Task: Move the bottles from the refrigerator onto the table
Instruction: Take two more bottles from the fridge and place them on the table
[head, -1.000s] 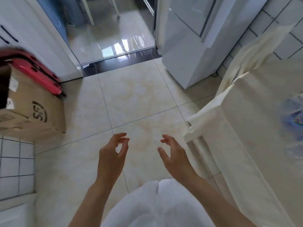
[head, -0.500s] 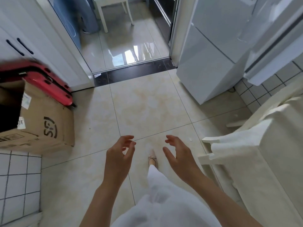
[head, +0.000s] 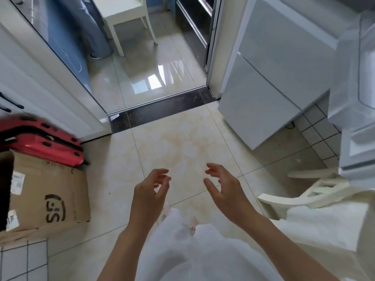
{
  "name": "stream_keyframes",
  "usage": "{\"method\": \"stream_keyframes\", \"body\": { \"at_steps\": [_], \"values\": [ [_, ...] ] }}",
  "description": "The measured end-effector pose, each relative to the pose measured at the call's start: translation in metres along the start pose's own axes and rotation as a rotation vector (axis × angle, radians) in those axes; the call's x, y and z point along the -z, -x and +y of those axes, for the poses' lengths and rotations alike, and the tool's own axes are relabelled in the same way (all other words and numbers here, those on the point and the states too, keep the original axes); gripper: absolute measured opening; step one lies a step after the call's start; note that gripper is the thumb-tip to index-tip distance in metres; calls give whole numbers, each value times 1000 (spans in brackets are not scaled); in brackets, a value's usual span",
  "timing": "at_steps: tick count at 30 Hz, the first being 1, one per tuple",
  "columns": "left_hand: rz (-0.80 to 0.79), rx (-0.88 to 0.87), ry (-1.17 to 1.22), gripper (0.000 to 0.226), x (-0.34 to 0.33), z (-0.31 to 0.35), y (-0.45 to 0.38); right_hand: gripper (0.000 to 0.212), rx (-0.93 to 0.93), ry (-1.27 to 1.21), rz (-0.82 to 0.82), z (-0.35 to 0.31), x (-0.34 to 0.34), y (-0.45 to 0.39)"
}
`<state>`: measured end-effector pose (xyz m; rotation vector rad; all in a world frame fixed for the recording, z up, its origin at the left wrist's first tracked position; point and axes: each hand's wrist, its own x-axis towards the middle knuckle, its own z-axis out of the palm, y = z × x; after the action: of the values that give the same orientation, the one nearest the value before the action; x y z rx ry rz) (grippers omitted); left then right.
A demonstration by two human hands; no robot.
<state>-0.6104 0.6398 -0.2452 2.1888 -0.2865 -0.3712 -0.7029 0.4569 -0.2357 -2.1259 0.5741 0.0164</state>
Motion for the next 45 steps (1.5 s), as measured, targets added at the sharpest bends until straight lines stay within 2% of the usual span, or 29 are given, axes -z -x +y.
{"method": "stream_keyframes", "body": {
  "at_steps": [6, 15, 23, 29, 34, 39, 45],
  "values": [
    [-123, -24, -22, 20, 12, 6, -116, 39, -66, -17, 99, -20, -4, -88],
    [-399, -309, -187, 18, 33, 54, -297, 39, -202, -92, 300, -66, 1, -203],
    [-538, -483, -184, 19, -7, 117, -399, 37, -342, -152, 493, -67, 33, -255],
    [-592, -536, -55, 17, -61, 180, -455, 37, -375, -178, 661, -47, 94, -303],
    [-601, -618, 39, 25, -116, 251, -499, 38, -363, -193, 755, -27, 170, -348],
    [-655, -659, 80, 27, -166, 325, -530, 37, -315, -166, 858, -13, 253, -389],
    [-646, -741, 133, 25, -224, 412, -563, 37, -241, -115, 973, -6, 343, -433]
  ]
}}
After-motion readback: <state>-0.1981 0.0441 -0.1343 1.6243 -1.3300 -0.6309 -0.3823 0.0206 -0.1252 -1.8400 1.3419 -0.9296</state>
